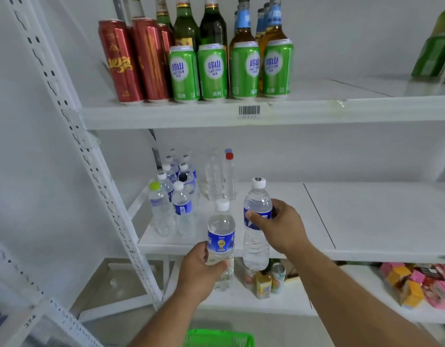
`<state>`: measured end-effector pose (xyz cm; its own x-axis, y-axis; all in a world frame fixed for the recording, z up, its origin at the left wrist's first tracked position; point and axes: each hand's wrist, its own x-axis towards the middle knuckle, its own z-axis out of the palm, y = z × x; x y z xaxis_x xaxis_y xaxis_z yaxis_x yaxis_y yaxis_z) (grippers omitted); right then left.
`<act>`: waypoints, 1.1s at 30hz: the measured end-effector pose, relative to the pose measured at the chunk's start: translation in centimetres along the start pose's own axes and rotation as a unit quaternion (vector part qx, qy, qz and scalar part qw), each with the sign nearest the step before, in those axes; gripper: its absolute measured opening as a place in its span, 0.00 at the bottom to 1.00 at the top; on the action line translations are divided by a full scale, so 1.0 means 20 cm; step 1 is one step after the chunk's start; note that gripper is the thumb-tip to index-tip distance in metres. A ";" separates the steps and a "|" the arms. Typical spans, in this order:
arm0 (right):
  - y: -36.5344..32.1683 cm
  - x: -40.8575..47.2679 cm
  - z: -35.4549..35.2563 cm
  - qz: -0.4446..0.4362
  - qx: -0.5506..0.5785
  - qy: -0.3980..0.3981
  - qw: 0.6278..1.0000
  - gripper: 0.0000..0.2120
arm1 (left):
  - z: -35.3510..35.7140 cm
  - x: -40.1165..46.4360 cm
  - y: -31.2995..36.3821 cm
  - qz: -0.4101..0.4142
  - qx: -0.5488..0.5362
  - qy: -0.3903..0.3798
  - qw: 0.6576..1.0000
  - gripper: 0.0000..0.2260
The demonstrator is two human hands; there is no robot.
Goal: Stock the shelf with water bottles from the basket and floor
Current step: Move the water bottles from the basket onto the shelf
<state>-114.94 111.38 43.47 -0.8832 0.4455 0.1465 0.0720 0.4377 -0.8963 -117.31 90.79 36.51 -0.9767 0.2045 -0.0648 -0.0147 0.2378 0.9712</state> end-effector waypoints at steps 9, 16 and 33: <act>-0.04 0.30 0.18 0.017 -0.026 0.006 1.000 0.11 | -0.06 0.40 -0.02 -0.001 0.020 -0.004 1.000 0.16; 0.03 0.53 0.27 0.034 -0.044 -0.010 0.998 0.14 | -0.04 0.64 -0.02 0.016 0.031 0.000 0.999 0.15; 0.22 1.10 0.50 0.046 -0.011 -0.061 0.997 0.04 | 0.18 1.29 -0.14 -0.003 0.045 0.080 0.996 0.22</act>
<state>-138.64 115.35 38.58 -0.9217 0.3877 0.0103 0.1654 0.4170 -0.8937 -141.67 98.89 31.19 -0.9984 0.0500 -0.0250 -0.0074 0.3249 0.9457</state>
